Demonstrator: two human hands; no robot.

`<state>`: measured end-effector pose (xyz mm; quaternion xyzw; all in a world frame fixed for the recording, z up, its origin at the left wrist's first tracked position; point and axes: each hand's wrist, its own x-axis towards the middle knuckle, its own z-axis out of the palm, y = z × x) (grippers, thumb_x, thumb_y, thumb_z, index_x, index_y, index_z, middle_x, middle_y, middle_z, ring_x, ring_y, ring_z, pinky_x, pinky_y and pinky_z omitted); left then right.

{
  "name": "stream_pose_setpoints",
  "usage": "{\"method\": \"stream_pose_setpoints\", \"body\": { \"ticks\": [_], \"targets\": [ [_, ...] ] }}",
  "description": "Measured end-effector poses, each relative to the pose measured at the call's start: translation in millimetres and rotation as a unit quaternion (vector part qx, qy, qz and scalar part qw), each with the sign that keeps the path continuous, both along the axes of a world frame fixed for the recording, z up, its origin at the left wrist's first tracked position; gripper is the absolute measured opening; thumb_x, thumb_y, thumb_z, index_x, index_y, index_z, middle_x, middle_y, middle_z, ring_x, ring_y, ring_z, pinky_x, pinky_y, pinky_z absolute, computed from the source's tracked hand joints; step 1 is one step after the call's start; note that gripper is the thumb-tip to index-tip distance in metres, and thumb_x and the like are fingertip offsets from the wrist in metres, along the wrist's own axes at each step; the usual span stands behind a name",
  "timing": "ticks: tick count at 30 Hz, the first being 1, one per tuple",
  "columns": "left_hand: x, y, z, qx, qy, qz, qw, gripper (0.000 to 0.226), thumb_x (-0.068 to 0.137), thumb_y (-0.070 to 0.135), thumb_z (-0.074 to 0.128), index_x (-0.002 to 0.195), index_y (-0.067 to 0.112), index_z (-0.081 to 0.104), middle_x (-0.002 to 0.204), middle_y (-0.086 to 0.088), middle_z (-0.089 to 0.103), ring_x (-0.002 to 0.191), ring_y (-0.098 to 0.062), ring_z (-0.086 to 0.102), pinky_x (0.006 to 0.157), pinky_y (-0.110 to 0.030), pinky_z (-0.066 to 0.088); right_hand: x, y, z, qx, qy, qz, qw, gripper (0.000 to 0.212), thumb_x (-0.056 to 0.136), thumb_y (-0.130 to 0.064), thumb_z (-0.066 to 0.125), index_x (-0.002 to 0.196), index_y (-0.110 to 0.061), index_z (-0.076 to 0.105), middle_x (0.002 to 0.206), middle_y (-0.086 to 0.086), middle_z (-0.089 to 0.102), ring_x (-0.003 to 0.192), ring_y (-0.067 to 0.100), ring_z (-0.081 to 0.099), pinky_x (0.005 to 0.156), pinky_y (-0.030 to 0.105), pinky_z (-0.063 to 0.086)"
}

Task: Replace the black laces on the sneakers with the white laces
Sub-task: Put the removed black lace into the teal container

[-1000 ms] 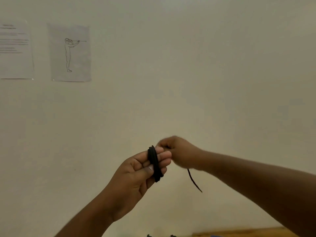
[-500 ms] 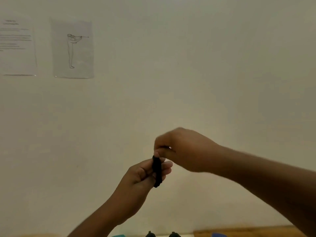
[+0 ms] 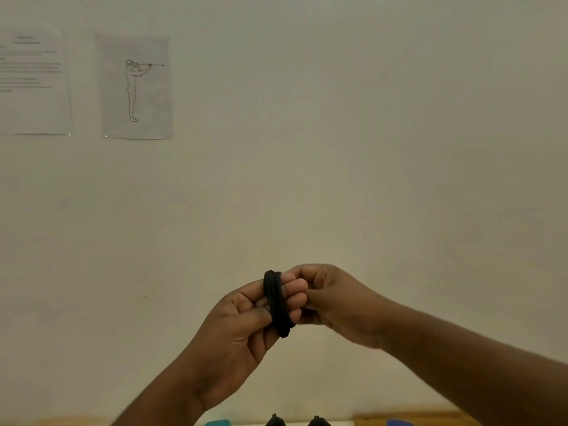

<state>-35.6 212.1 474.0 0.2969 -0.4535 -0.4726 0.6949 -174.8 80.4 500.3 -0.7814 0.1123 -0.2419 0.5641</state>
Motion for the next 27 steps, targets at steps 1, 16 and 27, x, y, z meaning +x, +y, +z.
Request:
{"method": "stream_pose_setpoints", "body": {
  "ticks": [1,16,27],
  "targets": [
    [0.7,0.1,0.2,-0.001,0.004,-0.001,1.000,0.041,0.093,-0.009,0.042,0.118,0.003,0.072,0.127,-0.022,0.066,0.115,-0.031,0.067,0.091,-0.032,0.058,0.1,5.8,-6.5,0.041,-0.020,-0.006,0.999,0.023,0.101,-0.005,0.057,0.117,-0.011,0.073,0.109,0.013,0.074,0.097,0.021,0.068,0.097,0.042,0.056],
    [0.1,-2.8,-17.0,0.035,0.098,-0.046,0.994,0.044,0.090,0.000,0.035,0.114,-0.005,0.071,0.111,-0.027,0.069,0.091,-0.032,0.071,0.081,-0.039,0.062,-0.6,21.2,-40.7,-0.005,-0.060,-0.094,0.994,0.027,0.105,-0.012,0.052,0.106,-0.018,0.079,0.086,0.002,0.073,0.084,0.011,0.063,0.088,0.037,0.058],
    [-9.6,-17.0,-34.3,0.009,-0.007,0.120,0.993,0.030,0.092,0.030,0.055,0.072,0.009,0.061,0.063,-0.010,0.043,0.059,-0.019,0.046,0.067,-0.036,0.049,3.6,25.1,-69.8,-0.120,-0.135,-0.113,0.977,0.031,0.105,-0.011,0.054,0.115,-0.028,0.077,0.102,-0.002,0.077,0.101,0.017,0.071,0.094,0.032,0.056]
  ]
}}
